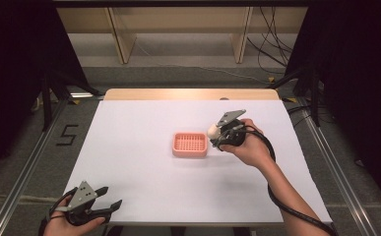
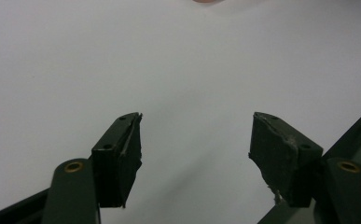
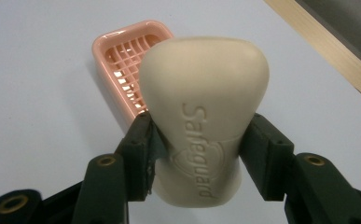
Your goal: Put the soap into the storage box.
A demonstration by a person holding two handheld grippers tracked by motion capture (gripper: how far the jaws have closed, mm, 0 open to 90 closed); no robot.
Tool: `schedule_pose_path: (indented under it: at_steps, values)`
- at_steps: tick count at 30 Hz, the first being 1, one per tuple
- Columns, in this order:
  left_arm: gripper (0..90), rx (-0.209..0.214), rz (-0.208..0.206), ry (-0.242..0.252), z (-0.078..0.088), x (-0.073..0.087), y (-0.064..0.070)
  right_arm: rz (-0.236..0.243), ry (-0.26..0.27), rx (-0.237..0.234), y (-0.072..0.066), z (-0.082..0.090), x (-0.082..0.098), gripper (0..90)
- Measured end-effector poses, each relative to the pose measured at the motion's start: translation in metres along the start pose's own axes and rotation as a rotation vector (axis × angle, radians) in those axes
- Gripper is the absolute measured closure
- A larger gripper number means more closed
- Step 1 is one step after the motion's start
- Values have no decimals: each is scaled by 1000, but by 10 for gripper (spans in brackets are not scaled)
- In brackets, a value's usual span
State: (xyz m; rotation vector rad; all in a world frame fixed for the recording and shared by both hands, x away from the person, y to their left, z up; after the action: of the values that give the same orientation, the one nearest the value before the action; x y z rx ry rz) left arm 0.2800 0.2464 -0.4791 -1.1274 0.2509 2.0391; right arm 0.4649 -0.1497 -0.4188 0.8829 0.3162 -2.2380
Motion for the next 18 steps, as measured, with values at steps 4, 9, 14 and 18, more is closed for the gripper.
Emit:
schedule_pose_path:
  at_steps: [4, 9, 14, 18]
  values:
    - [334, -11, -1, 6, 0, 0, 0, 0, -1, -10, -1, -1, -1, 500]
    - [334, -2, -27, -1, 0, 0, -2, 11, -3, -1, -1, -5, -2, 500]
    - [334, 2, -9, -1, 1, 0, 0, 35, -9, 9, 0, -8, -6, 500]
    - [334, 3, -8, 0, 1, 0, 0, 20, -8, -9, -3, -9, -10, 500]
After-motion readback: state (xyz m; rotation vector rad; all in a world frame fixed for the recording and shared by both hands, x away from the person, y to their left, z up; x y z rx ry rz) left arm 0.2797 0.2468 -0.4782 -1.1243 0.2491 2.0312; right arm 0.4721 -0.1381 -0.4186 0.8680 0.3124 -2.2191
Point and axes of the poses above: each handheld gripper's, and its own axes: z roughly backward along the jaws, x roughly out of its underside, y roughly to its right, the point moved 3 cm from there along -z, roughly forward along the jaws, and after that the axes turned 12 degrees about -z, right-handed, at the moved point
